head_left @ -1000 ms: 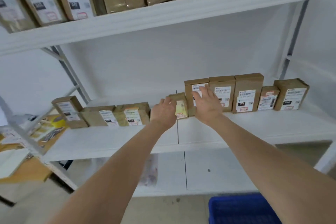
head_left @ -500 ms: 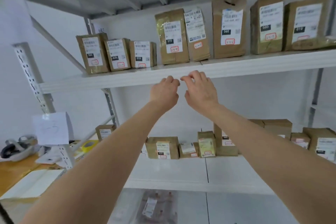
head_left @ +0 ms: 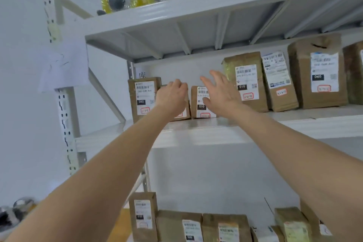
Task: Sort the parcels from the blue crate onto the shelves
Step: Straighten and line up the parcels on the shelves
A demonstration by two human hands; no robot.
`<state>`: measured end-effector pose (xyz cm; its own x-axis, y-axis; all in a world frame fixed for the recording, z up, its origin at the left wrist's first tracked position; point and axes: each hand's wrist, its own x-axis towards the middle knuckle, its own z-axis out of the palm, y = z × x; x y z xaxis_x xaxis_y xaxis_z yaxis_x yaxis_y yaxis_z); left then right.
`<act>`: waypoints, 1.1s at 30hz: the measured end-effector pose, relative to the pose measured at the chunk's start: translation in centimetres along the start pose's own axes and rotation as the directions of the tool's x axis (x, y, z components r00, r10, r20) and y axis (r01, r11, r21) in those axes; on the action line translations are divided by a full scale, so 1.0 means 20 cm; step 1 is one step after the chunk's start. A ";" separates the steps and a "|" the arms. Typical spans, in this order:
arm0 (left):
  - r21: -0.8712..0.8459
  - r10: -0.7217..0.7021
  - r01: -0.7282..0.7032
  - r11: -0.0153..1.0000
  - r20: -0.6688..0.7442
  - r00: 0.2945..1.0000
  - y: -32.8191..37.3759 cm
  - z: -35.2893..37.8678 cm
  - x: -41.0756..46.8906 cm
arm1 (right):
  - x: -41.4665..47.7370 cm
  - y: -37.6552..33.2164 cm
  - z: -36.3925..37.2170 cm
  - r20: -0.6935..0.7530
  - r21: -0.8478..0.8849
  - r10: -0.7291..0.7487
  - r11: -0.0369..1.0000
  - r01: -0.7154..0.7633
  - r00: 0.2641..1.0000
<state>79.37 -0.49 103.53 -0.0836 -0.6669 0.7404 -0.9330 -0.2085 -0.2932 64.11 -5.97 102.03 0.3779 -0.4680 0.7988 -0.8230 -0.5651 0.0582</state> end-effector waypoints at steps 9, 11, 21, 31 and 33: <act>-0.058 -0.081 0.081 0.995 -0.003 0.997 -0.53 0.20 0.26 | 0.40 -0.17 0.28 0.165 -0.018 0.036 0.999 -0.034 0.986; -0.063 -0.080 0.080 0.995 0.007 0.997 -0.59 0.24 0.31 | 0.45 -0.18 0.32 0.205 -0.011 0.038 0.999 -0.037 0.978; -0.056 -0.115 0.122 0.991 0.121 0.986 -0.66 0.41 0.47 | 0.68 -0.23 0.49 0.297 0.078 -0.002 0.997 -0.023 0.955; -0.058 -0.047 0.043 0.997 -0.075 0.996 -0.58 0.47 0.42 | 0.67 -0.27 0.54 0.178 -0.058 -0.079 0.994 0.091 0.981; -0.093 0.018 -0.029 0.995 -0.114 0.993 -0.51 0.48 0.40 | 0.65 -0.25 0.52 0.153 -0.086 -0.123 0.987 0.138 0.981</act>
<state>91.64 -10.49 106.66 -0.1399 -0.5850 0.7989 -0.9588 -0.1214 -0.2568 77.58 -16.24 105.81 0.5369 -0.4931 0.6845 -0.7967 -0.5633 0.2191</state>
